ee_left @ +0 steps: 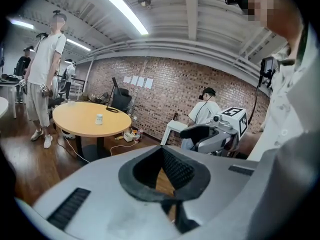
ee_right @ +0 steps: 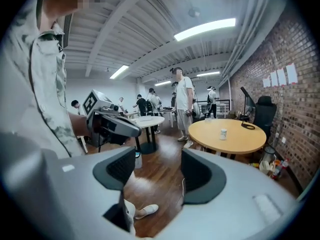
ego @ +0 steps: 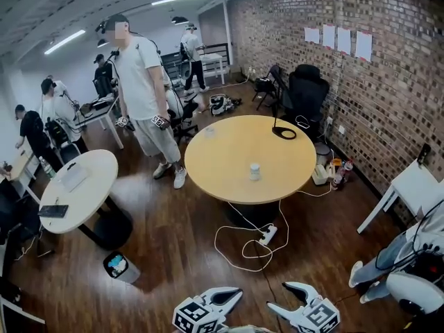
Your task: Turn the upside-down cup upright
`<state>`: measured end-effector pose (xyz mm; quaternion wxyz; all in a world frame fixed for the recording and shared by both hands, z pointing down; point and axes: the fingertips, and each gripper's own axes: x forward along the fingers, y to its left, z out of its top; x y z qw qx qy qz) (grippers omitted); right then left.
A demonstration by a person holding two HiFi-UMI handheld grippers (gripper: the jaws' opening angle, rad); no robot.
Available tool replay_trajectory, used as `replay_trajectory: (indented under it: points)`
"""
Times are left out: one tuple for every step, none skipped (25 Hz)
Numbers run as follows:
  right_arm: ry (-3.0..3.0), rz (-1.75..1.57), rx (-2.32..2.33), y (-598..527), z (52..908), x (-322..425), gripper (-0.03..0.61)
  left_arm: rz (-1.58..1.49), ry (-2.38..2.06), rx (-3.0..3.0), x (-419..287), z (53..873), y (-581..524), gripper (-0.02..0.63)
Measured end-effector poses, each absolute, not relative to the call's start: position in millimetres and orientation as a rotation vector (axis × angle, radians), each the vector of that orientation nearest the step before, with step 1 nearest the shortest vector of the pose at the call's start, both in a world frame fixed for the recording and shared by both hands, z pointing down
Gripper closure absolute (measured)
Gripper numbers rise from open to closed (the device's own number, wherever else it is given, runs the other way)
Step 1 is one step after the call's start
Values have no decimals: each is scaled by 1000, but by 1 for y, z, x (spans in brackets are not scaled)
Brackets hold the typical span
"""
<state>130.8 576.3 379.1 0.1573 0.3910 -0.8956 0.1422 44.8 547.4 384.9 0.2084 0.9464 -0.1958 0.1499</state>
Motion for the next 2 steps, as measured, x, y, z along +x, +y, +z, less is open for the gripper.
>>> replay_trajectory:
  points:
    - [-2562, 404, 1119, 579, 377, 140, 292, 415, -543, 2639, 55, 382, 550, 606]
    - [-2561, 401, 1120, 582, 376, 149, 293, 413, -540, 2644, 65, 379, 553, 606]
